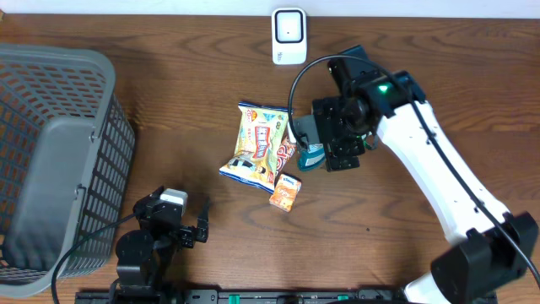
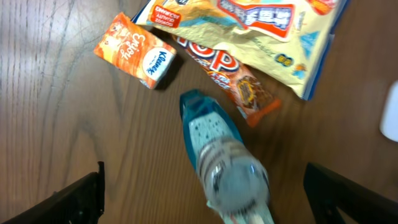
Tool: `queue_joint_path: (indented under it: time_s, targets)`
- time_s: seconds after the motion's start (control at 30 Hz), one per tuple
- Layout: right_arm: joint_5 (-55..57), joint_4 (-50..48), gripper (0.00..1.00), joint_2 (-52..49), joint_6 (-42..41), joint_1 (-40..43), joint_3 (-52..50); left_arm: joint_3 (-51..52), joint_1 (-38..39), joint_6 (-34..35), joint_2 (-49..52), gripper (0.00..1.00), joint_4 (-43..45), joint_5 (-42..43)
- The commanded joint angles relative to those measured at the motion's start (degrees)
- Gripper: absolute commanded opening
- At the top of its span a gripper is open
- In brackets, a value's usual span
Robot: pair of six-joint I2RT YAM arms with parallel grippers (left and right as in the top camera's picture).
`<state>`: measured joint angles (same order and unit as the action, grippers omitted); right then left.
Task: Scan the item barcode
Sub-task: 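Close right gripper on mouthwash bottle cap and lift it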
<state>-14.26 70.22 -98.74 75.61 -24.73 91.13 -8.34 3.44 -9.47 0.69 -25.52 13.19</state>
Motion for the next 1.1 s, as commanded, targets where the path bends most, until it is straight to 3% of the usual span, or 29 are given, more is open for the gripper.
queue_joint_path:
  time_s: [0.0, 0.23, 0.47, 0.5, 0.7, 0.77, 0.93, 1.07]
  targets:
    - [-1.53, -0.79, 0.97, -4.0, 2.71, -0.5, -0.24, 0.72, 0.13, -0.79, -0.44, 0.98, -1.25, -0.2]
    - [-1.27, -1.55, 0.93, -8.15, 2.45, -0.5, -0.37, 0.72, 0.13, -0.81, -0.44, 0.98, -1.25, -0.2]
    - [-0.15, -5.44, 0.82, -8.37, 2.27, -0.39, -4.13, 0.72, 0.13, -0.81, -0.44, 0.98, -1.25, -0.2]
    - [0.59, -6.86, 0.79, -8.39, 1.36, -0.46, -5.14, 0.72, 0.13, -0.81, -0.44, 0.98, -1.25, -0.2]
    - [5.81, -13.6, 0.4, -8.41, -3.91, -0.55, -8.7, 0.72, 0.13, -0.79, -0.44, 0.98, -1.25, -0.2]
    - [5.81, -13.73, 0.32, -8.22, -5.16, -0.55, -8.63, 0.72, 0.13, -0.81, -0.44, 0.98, -1.25, -0.2]
    - [10.69, -16.33, 0.19, -6.86, -8.24, -0.48, -8.57, 0.72, 0.13, -0.81, -0.44, 0.98, -1.25, -0.2]
    - [18.8, -19.71, 0.14, -5.77, -9.68, -0.33, -8.02, 0.72, 0.13, -0.81, -0.44, 0.98, -1.25, -0.2]
